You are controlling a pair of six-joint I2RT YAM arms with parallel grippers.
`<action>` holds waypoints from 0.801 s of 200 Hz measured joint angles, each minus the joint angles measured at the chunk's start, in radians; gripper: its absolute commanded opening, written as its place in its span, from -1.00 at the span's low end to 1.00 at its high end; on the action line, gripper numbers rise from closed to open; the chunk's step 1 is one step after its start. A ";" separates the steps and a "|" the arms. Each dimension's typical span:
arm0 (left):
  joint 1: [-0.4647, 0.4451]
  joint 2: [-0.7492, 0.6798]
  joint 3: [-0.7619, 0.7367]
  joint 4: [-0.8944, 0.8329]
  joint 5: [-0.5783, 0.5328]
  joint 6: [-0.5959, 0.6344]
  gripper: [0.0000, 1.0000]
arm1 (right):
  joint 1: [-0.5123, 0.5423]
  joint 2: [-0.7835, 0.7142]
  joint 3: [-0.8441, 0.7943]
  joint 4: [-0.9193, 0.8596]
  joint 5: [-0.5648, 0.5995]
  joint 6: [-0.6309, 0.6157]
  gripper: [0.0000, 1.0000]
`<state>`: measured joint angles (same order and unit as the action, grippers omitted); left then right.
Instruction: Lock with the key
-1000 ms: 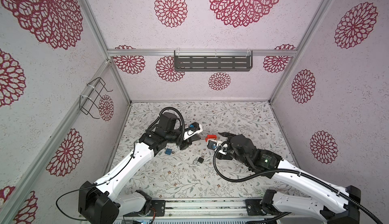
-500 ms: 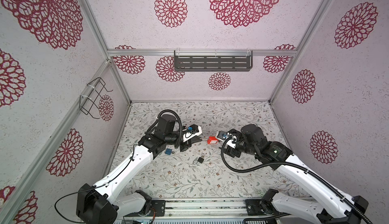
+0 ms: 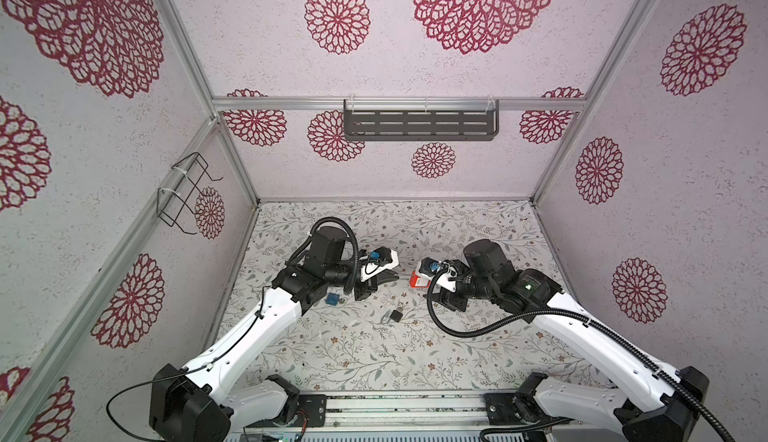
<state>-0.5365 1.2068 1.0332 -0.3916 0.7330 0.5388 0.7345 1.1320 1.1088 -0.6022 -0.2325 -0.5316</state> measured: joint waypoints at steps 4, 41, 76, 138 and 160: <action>-0.001 0.000 0.000 -0.002 0.000 0.002 -1.00 | 0.000 0.000 0.000 0.000 0.001 0.000 0.21; -0.008 -0.008 0.000 -0.020 -0.002 0.016 -1.00 | 0.000 0.001 0.000 0.000 0.011 -0.003 0.24; -0.014 -0.010 0.000 -0.035 -0.005 0.024 -1.00 | 0.000 0.001 0.000 0.003 0.010 -0.003 0.21; -0.035 -0.010 0.000 -0.043 -0.012 0.037 -1.00 | 0.000 -0.004 -0.025 0.068 0.012 -0.024 -0.02; -0.039 -0.010 0.000 -0.045 -0.013 0.038 -1.00 | 0.000 -0.007 -0.029 0.081 0.010 -0.026 -0.04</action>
<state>-0.5755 1.1969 1.0332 -0.4366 0.7197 0.5770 0.7345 1.1252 1.0801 -0.5209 -0.2222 -0.5579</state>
